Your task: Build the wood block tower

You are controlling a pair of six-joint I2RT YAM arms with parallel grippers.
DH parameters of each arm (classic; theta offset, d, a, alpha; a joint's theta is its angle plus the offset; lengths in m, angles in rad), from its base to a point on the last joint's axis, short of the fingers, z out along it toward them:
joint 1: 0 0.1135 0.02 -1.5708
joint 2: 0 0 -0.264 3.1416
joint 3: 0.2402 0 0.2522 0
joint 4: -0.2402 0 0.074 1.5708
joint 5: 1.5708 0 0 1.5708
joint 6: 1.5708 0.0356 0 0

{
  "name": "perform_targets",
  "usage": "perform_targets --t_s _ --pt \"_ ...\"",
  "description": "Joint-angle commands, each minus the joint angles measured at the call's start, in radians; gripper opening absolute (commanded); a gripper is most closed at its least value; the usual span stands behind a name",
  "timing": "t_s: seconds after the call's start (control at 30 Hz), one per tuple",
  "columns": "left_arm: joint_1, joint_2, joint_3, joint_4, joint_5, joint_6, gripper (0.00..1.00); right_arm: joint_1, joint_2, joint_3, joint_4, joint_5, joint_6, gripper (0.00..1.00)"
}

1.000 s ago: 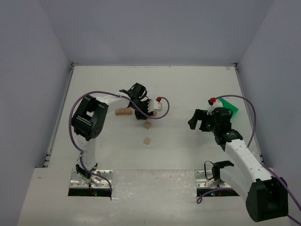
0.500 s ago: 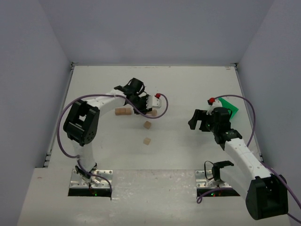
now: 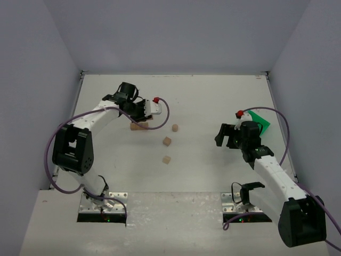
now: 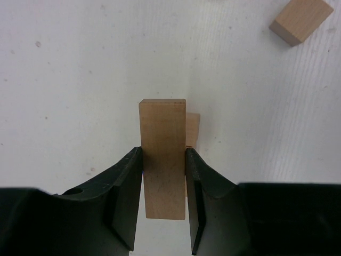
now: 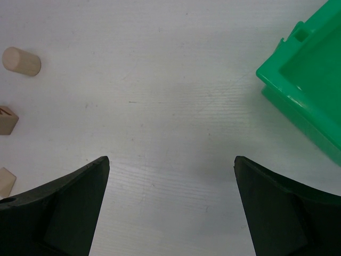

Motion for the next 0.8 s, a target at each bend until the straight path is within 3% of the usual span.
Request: perform_targets --t_s 0.0,0.77 --pt "0.029 -0.037 -0.046 -0.008 0.014 0.065 0.03 0.001 0.034 0.061 0.02 0.014 -0.011 0.99" --pt "0.076 0.078 -0.039 0.026 0.012 0.1 0.05 0.001 0.11 0.106 -0.006 -0.004 -0.004 0.99"
